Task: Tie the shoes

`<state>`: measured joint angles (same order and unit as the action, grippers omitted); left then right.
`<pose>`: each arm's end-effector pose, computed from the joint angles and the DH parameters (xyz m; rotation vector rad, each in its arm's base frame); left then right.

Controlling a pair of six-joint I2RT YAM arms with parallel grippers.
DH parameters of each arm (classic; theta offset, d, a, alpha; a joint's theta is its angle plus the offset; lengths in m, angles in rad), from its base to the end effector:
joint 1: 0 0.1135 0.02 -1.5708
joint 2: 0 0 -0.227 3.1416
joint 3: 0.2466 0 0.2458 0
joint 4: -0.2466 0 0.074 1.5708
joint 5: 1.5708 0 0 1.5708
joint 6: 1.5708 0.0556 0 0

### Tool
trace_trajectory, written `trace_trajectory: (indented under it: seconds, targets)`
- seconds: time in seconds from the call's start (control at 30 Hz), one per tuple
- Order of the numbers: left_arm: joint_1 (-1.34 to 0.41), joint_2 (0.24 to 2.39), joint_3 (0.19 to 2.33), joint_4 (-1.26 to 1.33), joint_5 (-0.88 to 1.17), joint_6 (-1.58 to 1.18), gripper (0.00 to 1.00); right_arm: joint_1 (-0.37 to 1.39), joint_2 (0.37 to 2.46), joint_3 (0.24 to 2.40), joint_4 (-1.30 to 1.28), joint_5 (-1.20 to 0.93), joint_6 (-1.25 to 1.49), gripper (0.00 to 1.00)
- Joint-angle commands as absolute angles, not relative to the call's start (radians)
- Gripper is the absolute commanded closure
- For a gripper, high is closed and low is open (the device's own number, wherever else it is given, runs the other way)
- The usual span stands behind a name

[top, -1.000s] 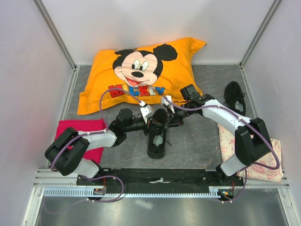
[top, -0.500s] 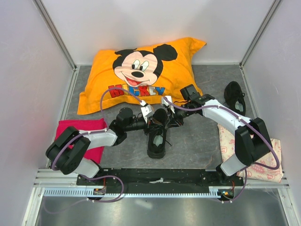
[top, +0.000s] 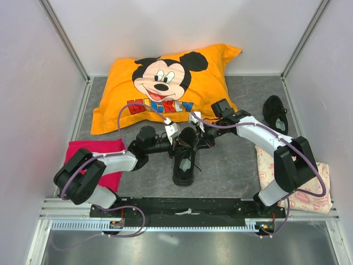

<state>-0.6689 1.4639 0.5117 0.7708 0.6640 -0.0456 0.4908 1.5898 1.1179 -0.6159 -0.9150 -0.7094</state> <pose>0.2131 -0.2121 0.1586 1.0281 1.5309 -1.0889 0.2562 0.1869 0.1900 -1.5686 1.7857 1.0914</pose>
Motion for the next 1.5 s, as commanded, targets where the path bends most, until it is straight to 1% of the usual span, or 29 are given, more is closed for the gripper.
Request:
trace_trajectory:
  seconds: [0.0, 0.33, 0.47, 0.6, 0.63, 0.7, 0.73, 0.83, 0.87, 0.93, 0.97, 1.03, 1.07, 1.27, 1.47]
  targets:
    - [-0.667, 1.474, 0.546, 0.781, 0.703, -0.008, 0.99, 0.485, 1.6, 1.169, -0.578, -0.933, -0.696, 0.74]
    - [-0.664, 1.477, 0.551, 0.779, 0.709, -0.008, 0.99, 0.485, 1.594, 1.177, -0.561, -0.973, -0.666, 0.73]
    - [-0.663, 1.479, 0.554, 0.778, 0.71, -0.006, 0.99, 0.491, 1.589, 1.173, -0.571, -0.985, -0.681, 0.75]
    - [-0.661, 1.48, 0.554, 0.778, 0.712, -0.006, 0.98, 0.499, 1.592, 1.175, -0.589, -0.986, -0.707, 0.81]
    - [-0.661, 1.482, 0.554, 0.778, 0.713, -0.006, 0.98, 0.502, 1.592, 1.178, -0.588, -0.988, -0.712, 0.86]
    - [-0.661, 1.483, 0.555, 0.779, 0.71, -0.006, 0.99, 0.505, 1.592, 1.18, -0.597, -0.991, -0.715, 0.92]
    - [-0.661, 1.482, 0.554, 0.776, 0.71, -0.005, 0.98, 0.505, 1.591, 1.183, -0.601, -0.994, -0.721, 0.99]
    - [-0.66, 1.48, 0.555, 0.773, 0.704, -0.006, 0.98, 0.506, 1.582, 1.184, -0.607, -0.994, -0.727, 1.0]
    - [-0.66, 1.477, 0.554, 0.773, 0.701, -0.008, 0.97, 0.505, 1.58, 1.186, -0.614, -0.988, -0.729, 1.0]
    - [-0.657, 1.465, 0.552, 0.766, 0.692, -0.006, 0.91, 0.506, 1.574, 1.186, -0.621, -0.982, -0.729, 1.0]
    - [-0.655, 1.457, 0.548, 0.761, 0.689, -0.006, 0.81, 0.505, 1.569, 1.184, -0.621, -0.973, -0.73, 1.0]
    - [-0.65, 1.441, 0.543, 0.735, 0.686, -0.003, 0.74, 0.505, 1.562, 1.18, -0.621, -0.965, -0.732, 1.0]
    - [-0.647, 1.413, 0.54, 0.726, 0.686, -0.002, 0.68, 0.505, 1.557, 1.18, -0.621, -0.963, -0.732, 1.0]
    - [-0.638, 1.289, 0.515, 0.602, 0.664, 0.086, 0.57, 0.505, 1.554, 1.186, -0.606, -0.966, -0.712, 1.0]
    - [-0.6, 1.16, 0.499, 0.44, 0.629, 0.234, 0.48, 0.515, 1.552, 1.204, -0.597, -0.968, -0.684, 1.0]
